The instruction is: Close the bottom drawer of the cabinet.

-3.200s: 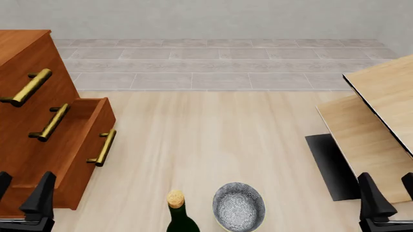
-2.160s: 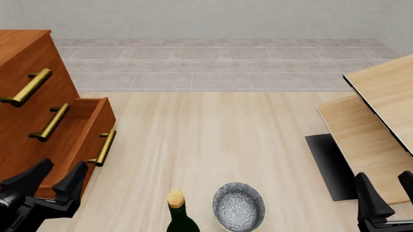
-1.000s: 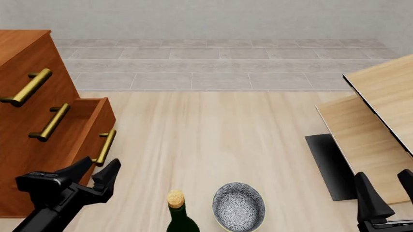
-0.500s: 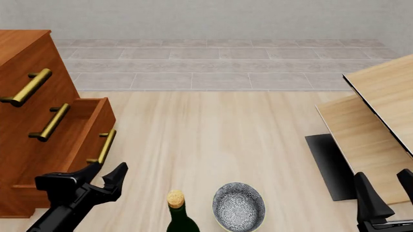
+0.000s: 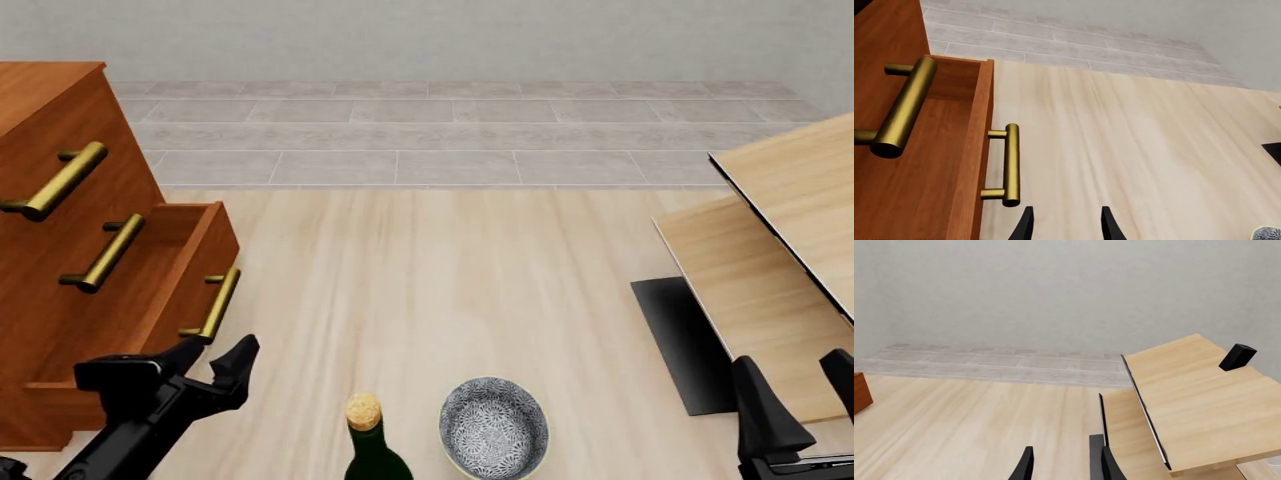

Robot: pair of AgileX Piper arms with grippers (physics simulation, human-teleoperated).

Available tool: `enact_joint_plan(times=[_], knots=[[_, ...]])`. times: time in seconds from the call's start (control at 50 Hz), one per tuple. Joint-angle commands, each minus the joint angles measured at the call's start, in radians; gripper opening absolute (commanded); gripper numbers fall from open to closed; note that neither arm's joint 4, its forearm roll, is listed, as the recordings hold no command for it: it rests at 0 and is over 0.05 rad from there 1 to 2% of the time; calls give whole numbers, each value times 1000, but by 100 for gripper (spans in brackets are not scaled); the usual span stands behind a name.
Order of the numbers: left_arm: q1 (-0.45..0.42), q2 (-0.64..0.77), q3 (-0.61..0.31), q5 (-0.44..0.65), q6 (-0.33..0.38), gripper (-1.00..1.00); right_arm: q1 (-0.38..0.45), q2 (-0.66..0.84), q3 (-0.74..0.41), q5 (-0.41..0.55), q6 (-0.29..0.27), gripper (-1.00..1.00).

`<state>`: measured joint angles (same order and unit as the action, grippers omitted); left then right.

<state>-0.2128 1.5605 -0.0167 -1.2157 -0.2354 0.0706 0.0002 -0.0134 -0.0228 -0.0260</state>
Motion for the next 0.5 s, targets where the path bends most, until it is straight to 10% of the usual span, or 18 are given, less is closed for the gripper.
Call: enact_joint_plan(times=[0.02, 0.5], knots=[[35, 47, -17, -4, 4, 100, 3, 0, 2, -3, 0, 100], [107, 125, -47, -4, 16, 100, 4, 0, 0, -2, -1, 100]])
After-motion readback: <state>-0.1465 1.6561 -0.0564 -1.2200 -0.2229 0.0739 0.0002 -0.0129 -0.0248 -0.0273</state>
